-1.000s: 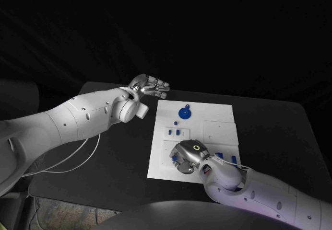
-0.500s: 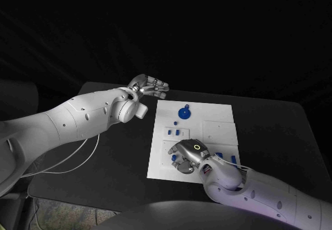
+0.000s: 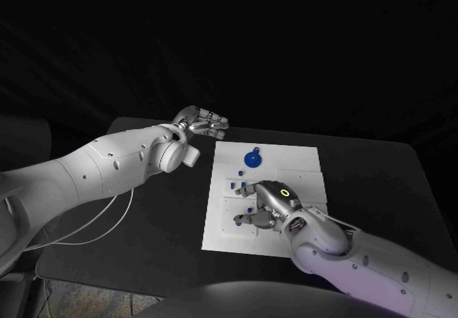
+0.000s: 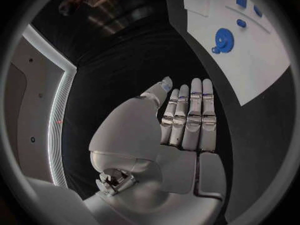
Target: Assemble the parts on the task board
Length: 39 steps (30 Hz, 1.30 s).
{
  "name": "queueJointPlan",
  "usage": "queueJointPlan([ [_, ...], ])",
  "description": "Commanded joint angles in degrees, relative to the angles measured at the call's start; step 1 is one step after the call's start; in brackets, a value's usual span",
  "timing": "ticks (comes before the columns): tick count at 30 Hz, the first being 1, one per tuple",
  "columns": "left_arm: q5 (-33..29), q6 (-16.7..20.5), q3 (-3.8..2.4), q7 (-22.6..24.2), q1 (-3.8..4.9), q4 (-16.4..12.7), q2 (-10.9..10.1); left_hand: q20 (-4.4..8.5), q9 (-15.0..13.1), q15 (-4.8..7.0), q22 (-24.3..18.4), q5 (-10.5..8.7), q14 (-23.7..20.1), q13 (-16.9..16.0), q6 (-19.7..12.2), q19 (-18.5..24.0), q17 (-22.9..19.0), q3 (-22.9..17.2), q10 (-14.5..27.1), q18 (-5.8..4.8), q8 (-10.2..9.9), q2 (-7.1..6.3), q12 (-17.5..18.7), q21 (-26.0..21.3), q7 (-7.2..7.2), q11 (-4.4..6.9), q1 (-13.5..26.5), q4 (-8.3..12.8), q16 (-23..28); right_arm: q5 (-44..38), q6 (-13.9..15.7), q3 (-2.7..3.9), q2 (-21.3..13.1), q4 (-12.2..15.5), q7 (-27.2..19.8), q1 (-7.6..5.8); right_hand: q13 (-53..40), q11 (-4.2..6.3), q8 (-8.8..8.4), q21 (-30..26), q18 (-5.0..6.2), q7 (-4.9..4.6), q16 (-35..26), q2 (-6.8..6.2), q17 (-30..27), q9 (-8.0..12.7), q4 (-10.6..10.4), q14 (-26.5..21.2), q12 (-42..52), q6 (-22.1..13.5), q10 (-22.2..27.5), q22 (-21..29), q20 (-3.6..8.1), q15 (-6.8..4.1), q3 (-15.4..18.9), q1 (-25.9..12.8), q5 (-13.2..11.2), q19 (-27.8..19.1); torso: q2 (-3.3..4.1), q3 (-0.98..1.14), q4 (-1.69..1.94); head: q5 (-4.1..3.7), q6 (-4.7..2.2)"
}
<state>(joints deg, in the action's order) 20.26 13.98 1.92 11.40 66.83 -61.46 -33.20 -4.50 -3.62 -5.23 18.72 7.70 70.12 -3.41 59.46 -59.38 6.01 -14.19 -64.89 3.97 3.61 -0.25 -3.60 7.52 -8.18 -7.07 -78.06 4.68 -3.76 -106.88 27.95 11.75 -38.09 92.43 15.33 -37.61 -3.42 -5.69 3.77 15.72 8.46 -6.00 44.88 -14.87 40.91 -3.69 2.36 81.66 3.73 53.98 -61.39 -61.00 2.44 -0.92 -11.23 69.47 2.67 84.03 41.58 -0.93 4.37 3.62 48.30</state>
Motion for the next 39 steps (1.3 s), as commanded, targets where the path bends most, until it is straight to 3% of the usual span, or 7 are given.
queueJointPlan([
  [1,-0.05,-0.68,-0.01,0.24,0.01,0.05,-0.11,0.13,-0.03,-0.18,0.06,-0.2,-0.31,0.04,0.1,0.41,-0.01,0.25,0.23,-0.37,0.03,0.05,0.24,0.38,0.06,0.02,0.33,-0.12,0.2,12.05,-4.87,2.04,-1.95,1.67,-2.25,-0.23,-0.06,0.16,-0.17,-0.27,1.06,-0.78,0.12,0.06,-0.04,-0.05,-6.86,-0.02,0.55,-0.84,0.03,0.33,-0.5,0.24,3.86,2.97,0.19,2.07,-0.04,-0.11,0.06,-0.43,-0.43],
  [4,-0.05,-0.72,0.01,0.31,0.01,0.14,-0.4,0.15,-0.03,-0.15,0.07,-0.25,-0.23,0.04,0.2,0.38,0.01,0.26,0.1,-0.38,0.02,0.04,0.25,0.4,0.09,0.07,0.33,-0.16,0.2,20.1,-8.32,5.36,-4.31,3.07,-2.95,-0.64,0.06,0.55,-0.06,0.21,0.97,-2.25,0.5,3.02,-0.08,-0.46,-10.5,0.21,1.85,2.54,-4.01,0.32,-0.34,-0.13,9.82,4.79,2.43,2.26,-0.12,-0.11,-0.1,-1.13,-0.73],
  [9,-0.14,-1.02,0.04,1.12,-0.15,0.09,-0.96,0.15,-0.02,-0.14,0.05,-0.26,-0.14,0.04,0.19,0.34,0.04,0.43,0.02,-0.41,0.01,-0.11,0.24,0.4,0.1,0.08,0.53,-0.31,0.2,28.8,-13.57,9.05,-7.91,3.22,-2.67,-1.63,-2.82,5.24,1.57,3.41,-1.63,1.6,1.01,9.38,0.34,-4.05,-6.71,1.25,6.26,11.82,-17.79,-0.35,2.32,-3.0,9.35,1.95,8.87,2.41,-0.44,-0.23,-0.32,-2.33,-1.5],
  [11,-0.34,-0.97,0.05,1.6,-0.33,-0.06,-1.34,0.17,-0.02,-0.08,0.01,-0.22,0.01,0.04,0.21,0.21,0.09,0.53,-0.17,-0.4,0.01,-0.11,0.24,0.42,0.15,0.17,0.71,-0.47,0.18,30.85,-17.14,9.85,-9.31,2.15,-1.31,-2.45,-14.79,6.44,0.79,3.49,-4.39,2.49,0.08,11.87,0.81,-13.63,-3.14,1.46,13.23,12.61,-15.56,0.67,4.27,-4.35,13.42,-1.63,11.24,2.31,-0.77,-0.27,-0.56,-2.61,-1.5],
  [13,-0.51,-0.91,0.05,2.12,-0.49,-0.29,-1.68,0.19,-0.02,-0.06,-0.02,-0.2,0.07,0.04,0.21,0.15,0.11,0.55,-0.33,-0.4,0.01,-0.13,0.24,0.41,0.16,0.21,0.73,-0.49,0.19,31.73,-19.73,10.24,-10.44,1.2,-0.05,-2.93,-21.34,7.28,1.33,3.76,-4.02,3.48,-0.06,13.1,0.96,-17.74,-3.82,1.59,19.16,13.43,-16.33,0.82,4.31,-4.53,14.84,-3.71,13.53,2.3,-1.01,-0.24,-0.63,-3.03,-1.63],
  [20,-1.32,-1.55,0.07,4.57,-1.12,-1.74,-3.14,0.24,-0.02,0.08,-0.41,-0.27,0.29,0.05,-0.01,-0.11,0.21,0.81,-1.85,-0.54,0.0,-0.49,0.26,0.2,0.24,0.73,1.16,-0.82,0.19,31.25,-29.91,10.8,-13.65,-1.14,6.15,-3.6,-50.71,8.48,-0.05,9.67,-4.86,4.53,6.9,17.76,9.09,-31.34,-2.95,0.72,40.51,13.55,-10.85,-1.94,4.84,-5.06,24.58,-3.85,18.62,2.25,-1.41,0.08,-0.68,-3.49,-1.49],
  [39,-2.0,-3.18,0.09,7.62,-1.8,-4.13,-4.66,0.34,-0.06,0.33,-4.68,-2.08,1.65,-0.05,-0.29,-2.83,1.38,14.48,-3.57,-1.05,0.07,0.93,0.14,-1.51,0.33,1.07,1.53,-4.92,0.08,30.41,-37.76,9.43,-15.36,-0.82,23.9,-2.61,-65.55,8.17,-0.15,16.48,-4.62,4.13,12.18,19.69,19.81,-27.92,-5.57,1.47,45.78,12.73,-14.69,-7.65,4.62,-4.88,26.34,-7.68,15.88,2.5,-1.48,-0.09,-0.7,-4.59,-0.92],
])
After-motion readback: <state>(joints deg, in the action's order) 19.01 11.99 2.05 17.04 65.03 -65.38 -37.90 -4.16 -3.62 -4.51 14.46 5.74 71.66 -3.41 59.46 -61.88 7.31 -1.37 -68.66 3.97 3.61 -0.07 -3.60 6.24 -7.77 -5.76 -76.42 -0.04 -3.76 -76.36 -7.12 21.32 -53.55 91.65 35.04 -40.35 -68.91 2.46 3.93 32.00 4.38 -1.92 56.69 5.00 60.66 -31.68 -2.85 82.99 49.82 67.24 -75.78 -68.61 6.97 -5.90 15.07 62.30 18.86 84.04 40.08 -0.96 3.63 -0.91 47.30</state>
